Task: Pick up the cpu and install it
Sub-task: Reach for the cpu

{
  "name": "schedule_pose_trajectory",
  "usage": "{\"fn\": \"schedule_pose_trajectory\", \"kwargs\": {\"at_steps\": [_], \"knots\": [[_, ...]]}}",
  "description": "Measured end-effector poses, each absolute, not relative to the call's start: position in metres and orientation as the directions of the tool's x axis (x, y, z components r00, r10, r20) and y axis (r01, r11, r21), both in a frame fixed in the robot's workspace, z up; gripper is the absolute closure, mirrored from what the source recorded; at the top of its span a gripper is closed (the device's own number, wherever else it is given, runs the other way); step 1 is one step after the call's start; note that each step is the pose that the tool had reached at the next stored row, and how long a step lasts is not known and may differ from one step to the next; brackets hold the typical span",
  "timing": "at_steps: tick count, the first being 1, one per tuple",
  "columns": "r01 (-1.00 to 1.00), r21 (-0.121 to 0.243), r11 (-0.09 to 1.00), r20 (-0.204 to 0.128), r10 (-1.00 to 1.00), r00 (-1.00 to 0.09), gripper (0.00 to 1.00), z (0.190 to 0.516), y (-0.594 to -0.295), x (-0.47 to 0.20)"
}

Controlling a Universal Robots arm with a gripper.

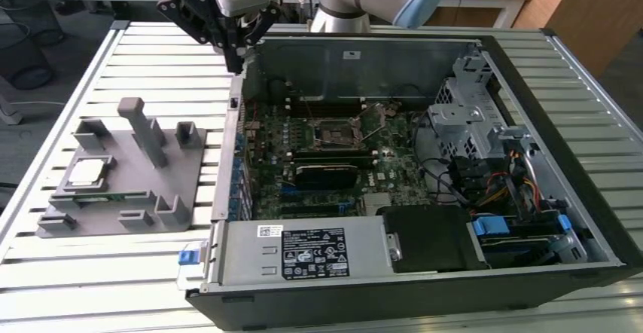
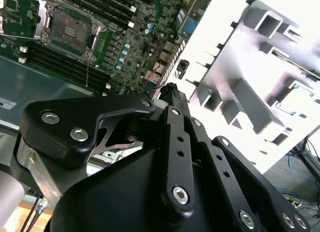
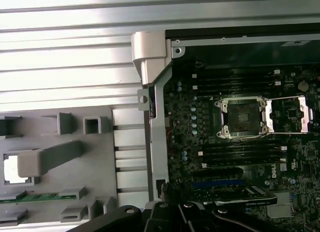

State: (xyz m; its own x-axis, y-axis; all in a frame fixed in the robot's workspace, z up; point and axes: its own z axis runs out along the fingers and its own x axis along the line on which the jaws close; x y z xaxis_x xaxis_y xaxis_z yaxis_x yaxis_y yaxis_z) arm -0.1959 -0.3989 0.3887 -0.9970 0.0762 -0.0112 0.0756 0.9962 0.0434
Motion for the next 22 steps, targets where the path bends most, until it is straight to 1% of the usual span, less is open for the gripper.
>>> {"fn": "schedule_pose_trajectory", "kwargs": {"at_steps": [22], "knots": [[0.076,0.042,0.996,0.004,0.076,-0.997,0.89,0.386,-0.399,-0.217]]}}
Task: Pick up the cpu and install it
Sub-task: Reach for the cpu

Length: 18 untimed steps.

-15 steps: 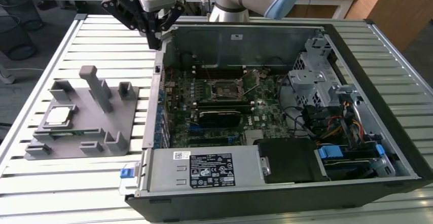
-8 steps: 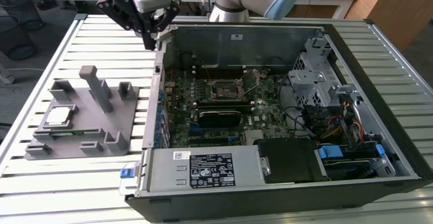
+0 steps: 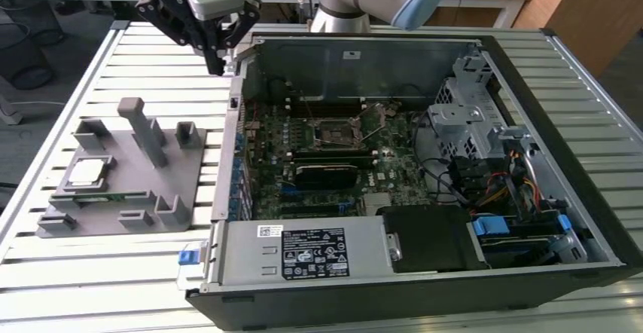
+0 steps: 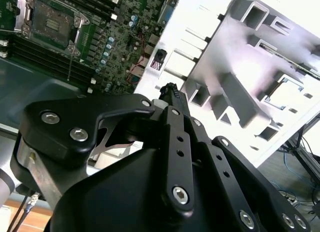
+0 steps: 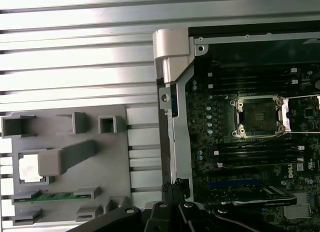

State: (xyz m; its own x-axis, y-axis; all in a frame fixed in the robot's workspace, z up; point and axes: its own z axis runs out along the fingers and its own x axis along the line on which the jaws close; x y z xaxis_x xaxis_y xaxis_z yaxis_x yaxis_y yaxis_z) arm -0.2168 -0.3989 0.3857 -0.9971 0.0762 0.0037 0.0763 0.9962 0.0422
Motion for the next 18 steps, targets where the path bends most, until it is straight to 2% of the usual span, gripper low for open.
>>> {"fn": "schedule_pose_trajectory", "kwargs": {"at_steps": [18], "knots": [[0.077,0.041,0.996,0.015,0.076,-0.997,0.89,0.383,-0.399,-0.237]]}}
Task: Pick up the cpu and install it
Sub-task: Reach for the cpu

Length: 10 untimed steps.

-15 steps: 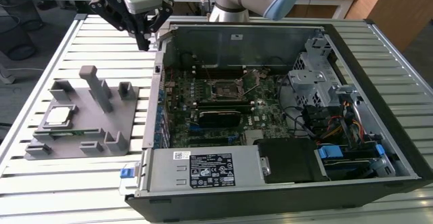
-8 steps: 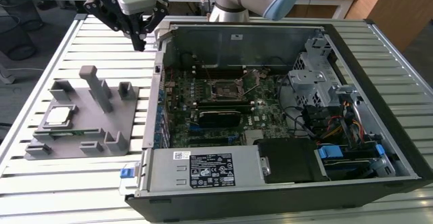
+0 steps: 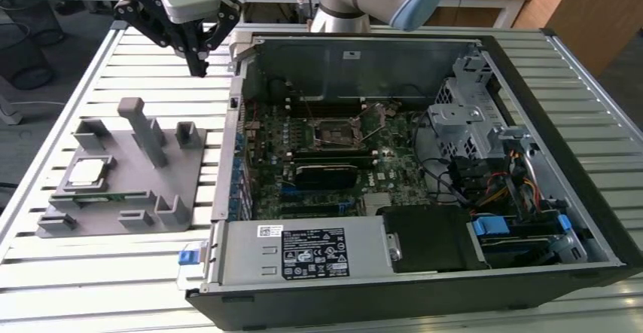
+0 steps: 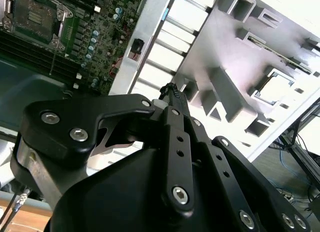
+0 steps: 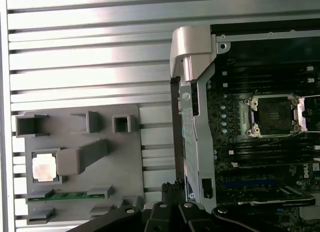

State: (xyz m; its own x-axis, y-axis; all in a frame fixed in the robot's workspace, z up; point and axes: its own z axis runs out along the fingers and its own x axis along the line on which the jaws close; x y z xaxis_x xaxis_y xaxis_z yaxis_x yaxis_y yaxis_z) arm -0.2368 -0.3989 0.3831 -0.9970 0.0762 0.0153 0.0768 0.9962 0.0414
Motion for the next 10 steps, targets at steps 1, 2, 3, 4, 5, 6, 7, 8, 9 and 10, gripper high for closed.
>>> {"fn": "schedule_pose_trajectory", "kwargs": {"at_steps": [1,2,3,4,5,6,7,8,9,10], "knots": [[0.077,0.041,0.996,0.016,0.076,-0.997,0.89,0.3829,-0.3989,-0.2378],[0.077,0.041,0.996,0.017,0.076,-0.997,0.89,0.3828,-0.3989,-0.2386],[0.077,0.041,0.996,0.018,0.076,-0.997,0.89,0.3827,-0.3989,-0.2395],[0.077,0.041,0.996,0.019,0.076,-0.997,0.89,0.3826,-0.3989,-0.2407],[0.077,0.041,0.996,0.020,0.076,-0.997,0.89,0.3824,-0.3989,-0.2417],[0.077,0.041,0.996,0.021,0.076,-0.997,0.89,0.3823,-0.3989,-0.2427],[0.077,0.041,0.996,0.021,0.076,-0.997,0.89,0.3821,-0.3989,-0.2437],[0.077,0.041,0.996,0.022,0.076,-0.997,0.89,0.3819,-0.3989,-0.2448],[0.077,0.041,0.996,0.023,0.076,-0.997,0.89,0.3818,-0.3989,-0.2459],[0.077,0.041,0.996,0.023,0.076,-0.997,0.89,0.3816,-0.3989,-0.2470]]}}
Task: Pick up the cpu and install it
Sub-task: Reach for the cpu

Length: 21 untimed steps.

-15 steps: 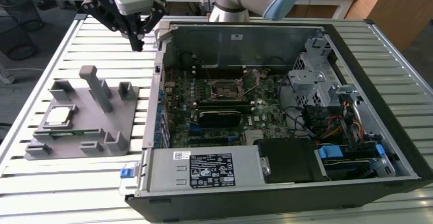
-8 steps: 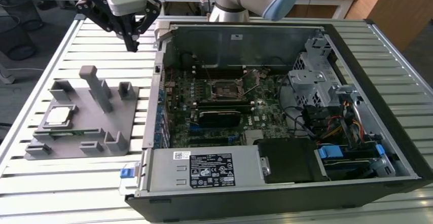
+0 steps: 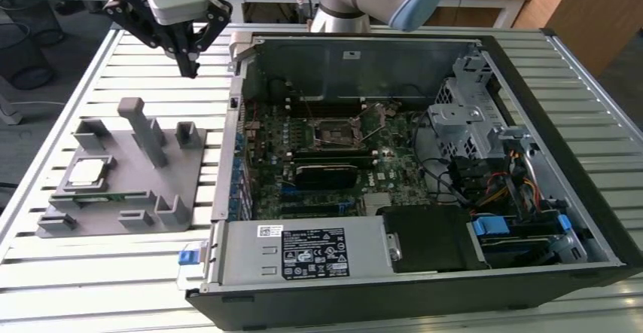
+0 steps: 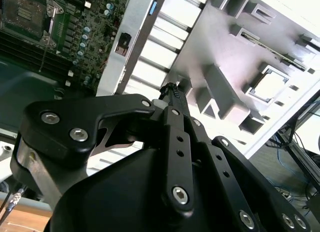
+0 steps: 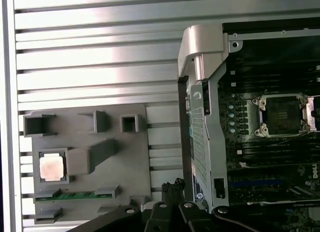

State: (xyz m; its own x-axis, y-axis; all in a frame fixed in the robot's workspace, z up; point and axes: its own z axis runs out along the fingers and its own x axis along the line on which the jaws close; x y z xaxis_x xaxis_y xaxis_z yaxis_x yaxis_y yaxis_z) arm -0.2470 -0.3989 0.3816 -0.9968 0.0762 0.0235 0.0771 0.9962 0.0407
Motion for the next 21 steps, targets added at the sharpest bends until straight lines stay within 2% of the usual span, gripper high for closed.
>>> {"fn": "schedule_pose_trajectory", "kwargs": {"at_steps": [21], "knots": [[0.078,0.039,0.996,0.043,0.076,-0.996,0.89,0.378,-0.399,-0.272]]}}
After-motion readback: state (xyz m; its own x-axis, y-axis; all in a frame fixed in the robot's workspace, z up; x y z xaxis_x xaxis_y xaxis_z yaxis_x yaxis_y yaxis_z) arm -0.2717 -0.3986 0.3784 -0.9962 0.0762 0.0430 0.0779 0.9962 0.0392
